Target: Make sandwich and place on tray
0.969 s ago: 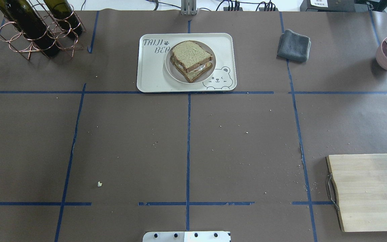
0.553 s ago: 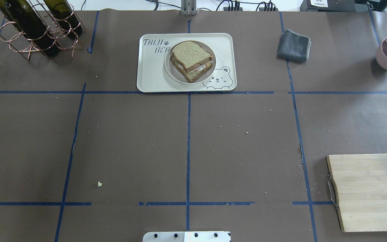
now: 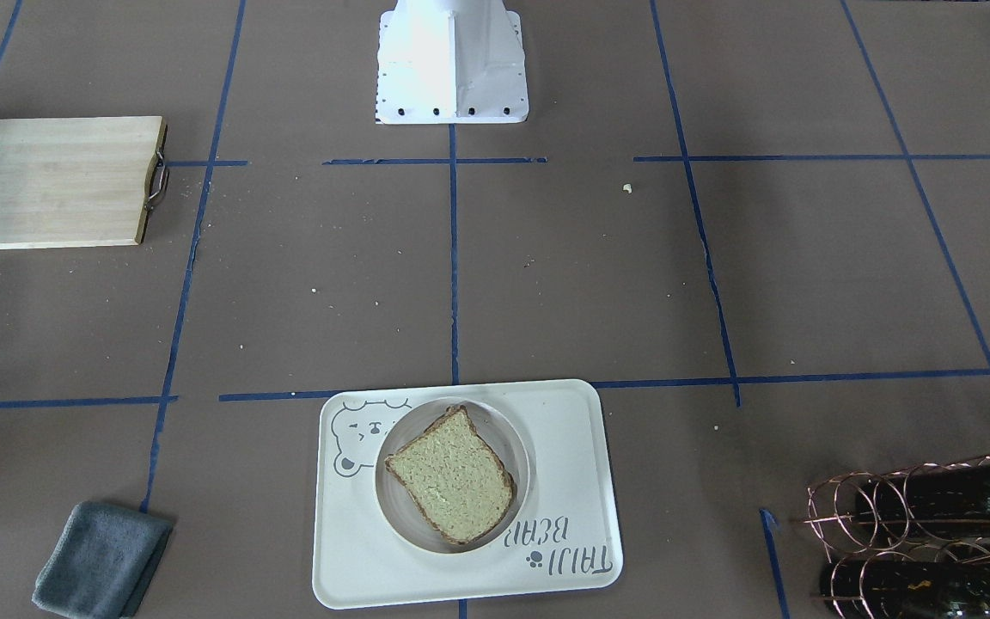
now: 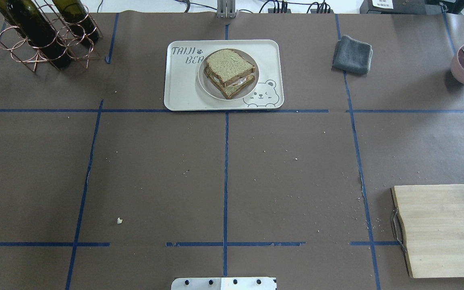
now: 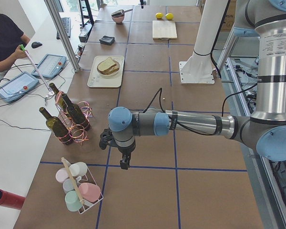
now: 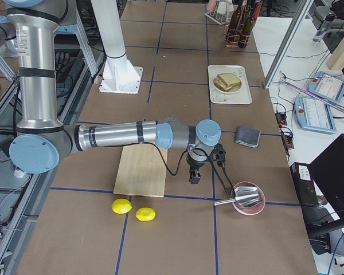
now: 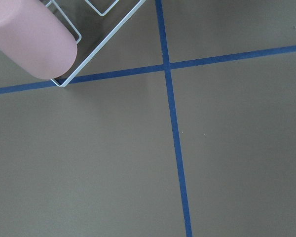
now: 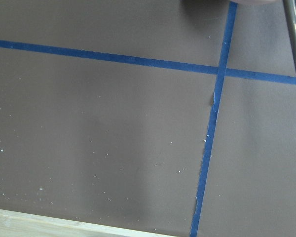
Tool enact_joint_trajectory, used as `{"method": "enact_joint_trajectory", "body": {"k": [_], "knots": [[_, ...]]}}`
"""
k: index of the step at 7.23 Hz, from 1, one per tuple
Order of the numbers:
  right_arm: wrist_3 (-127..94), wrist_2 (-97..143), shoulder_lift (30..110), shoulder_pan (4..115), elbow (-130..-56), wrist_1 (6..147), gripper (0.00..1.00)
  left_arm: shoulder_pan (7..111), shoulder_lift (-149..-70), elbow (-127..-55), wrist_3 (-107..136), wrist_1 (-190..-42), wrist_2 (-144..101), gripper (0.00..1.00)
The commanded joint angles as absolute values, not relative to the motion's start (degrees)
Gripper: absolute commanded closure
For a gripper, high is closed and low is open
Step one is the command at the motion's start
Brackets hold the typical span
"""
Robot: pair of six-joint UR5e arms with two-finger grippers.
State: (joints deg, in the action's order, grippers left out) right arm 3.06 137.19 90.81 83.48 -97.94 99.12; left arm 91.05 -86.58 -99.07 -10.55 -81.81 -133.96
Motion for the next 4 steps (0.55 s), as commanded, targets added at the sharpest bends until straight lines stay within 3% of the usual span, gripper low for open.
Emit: {"method": "enact_joint_trajectory", "body": {"k": [1,4], "knots": [[1.93,137.29,90.97,83.50,-98.09,98.62,0.00,91.05,-86.40,-99.05,-10.55,-81.74,-134.12,0.00],[1.93,137.28,91.23,83.50,-97.82,96.68,0.00,91.05,-86.40,-98.53,-10.55,-81.74,-134.12,0.00]]}}
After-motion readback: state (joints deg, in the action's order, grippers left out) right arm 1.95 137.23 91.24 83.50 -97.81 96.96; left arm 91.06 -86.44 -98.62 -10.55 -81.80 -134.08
